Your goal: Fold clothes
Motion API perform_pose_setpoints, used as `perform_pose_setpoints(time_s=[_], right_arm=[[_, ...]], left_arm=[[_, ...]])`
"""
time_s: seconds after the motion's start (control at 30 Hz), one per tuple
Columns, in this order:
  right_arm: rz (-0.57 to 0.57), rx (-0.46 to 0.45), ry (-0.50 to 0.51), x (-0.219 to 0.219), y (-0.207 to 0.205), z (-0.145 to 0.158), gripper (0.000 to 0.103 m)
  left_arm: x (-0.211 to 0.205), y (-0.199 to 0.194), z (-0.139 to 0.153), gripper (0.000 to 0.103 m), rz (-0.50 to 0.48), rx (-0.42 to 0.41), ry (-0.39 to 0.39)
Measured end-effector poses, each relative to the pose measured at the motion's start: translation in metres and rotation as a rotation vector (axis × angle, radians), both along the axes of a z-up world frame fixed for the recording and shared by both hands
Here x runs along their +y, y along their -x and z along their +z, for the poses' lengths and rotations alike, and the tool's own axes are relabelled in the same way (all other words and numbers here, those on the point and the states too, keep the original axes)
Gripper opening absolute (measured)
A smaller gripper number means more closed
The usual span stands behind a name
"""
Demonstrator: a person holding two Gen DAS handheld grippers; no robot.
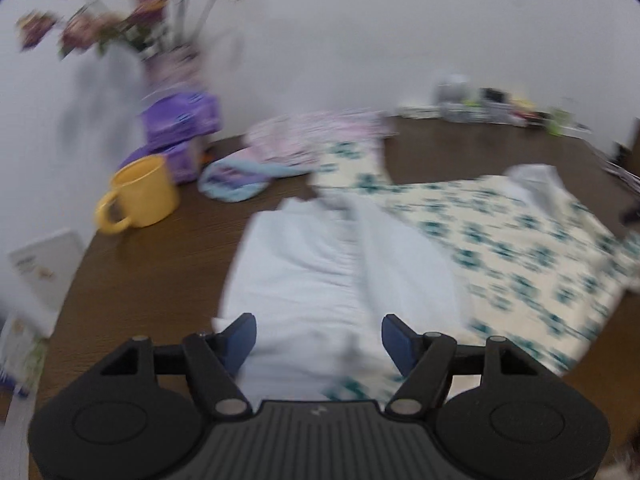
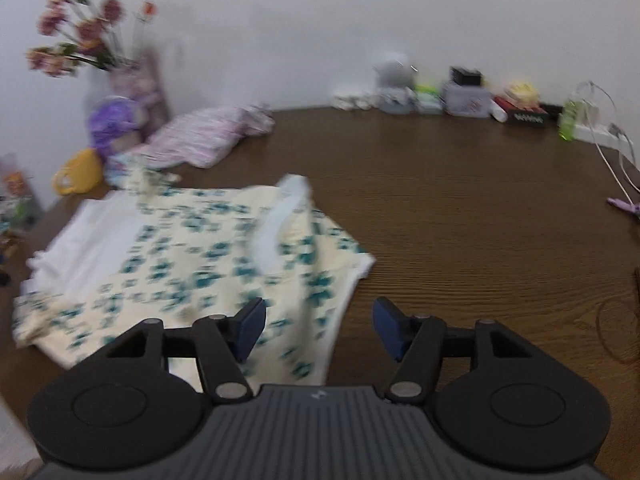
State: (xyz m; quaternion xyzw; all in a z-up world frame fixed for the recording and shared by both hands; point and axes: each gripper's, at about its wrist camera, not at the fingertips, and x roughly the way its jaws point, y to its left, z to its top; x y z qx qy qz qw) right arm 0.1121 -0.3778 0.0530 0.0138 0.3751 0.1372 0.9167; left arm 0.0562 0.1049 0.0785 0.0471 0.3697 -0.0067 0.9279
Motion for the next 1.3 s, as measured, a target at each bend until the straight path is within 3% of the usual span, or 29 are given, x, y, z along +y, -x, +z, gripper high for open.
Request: perform_pose_setpoints(time_s=[0.2, 0.5, 0.8, 0.87, 0.9, 0.93, 0.97, 1.03, 1.13, 1.3], right_arm=[[-0.073, 0.048, 0.002, 0.002, -0.054, -0.026, 0.060], [-0.069, 0.064, -0.045, 0.010, -0.097, -0.035, 0.061], [-0.074, 0.064, -0.032, 0.021, -0.112, -0.049, 0.060], [-0.062, 0.064, -0.028, 0.025, -0.112, -0.049, 0.056], [-0.055, 0.072, -0.028, 0.027, -0.113, -0.049, 0.051], [-0.049, 0.079, -0.028, 0.029, -0.114, -0.049, 0.042], [-0.044, 0.082, -0.027, 0.031, -0.115, -0.049, 0.037], [-0.032, 0.087, -0.017, 0.035, -0.114, -0.048, 0.017], [-0.035, 0.076, 0.001, 0.039, -0.111, -0.048, 0.007], [-0.054, 0.043, 0.049, 0.037, -0.101, -0.050, 0.006]], left_arm=[[0.039, -0.066, -0.018, 0.068, 0.101, 0.056, 0.026], [0.051, -0.136, -0.037, 0.070, 0.044, 0.039, 0.070], [0.071, -0.180, -0.053, 0.070, 0.026, 0.080, 0.296], [0.072, -0.183, -0.053, 0.060, 0.021, 0.080, 0.309], [0.072, -0.183, -0.053, 0.034, 0.016, 0.082, 0.311], [0.071, -0.183, -0.054, 0.000, 0.013, 0.092, 0.308], [0.071, -0.182, -0.055, 0.002, 0.017, 0.106, 0.301], [0.068, -0.174, -0.053, 0.000, 0.030, 0.095, 0.252], [0.070, -0.150, -0.049, 0.000, 0.076, 0.065, 0.210], [0.081, -0.099, -0.040, 0.000, 0.141, 0.038, 0.162]])
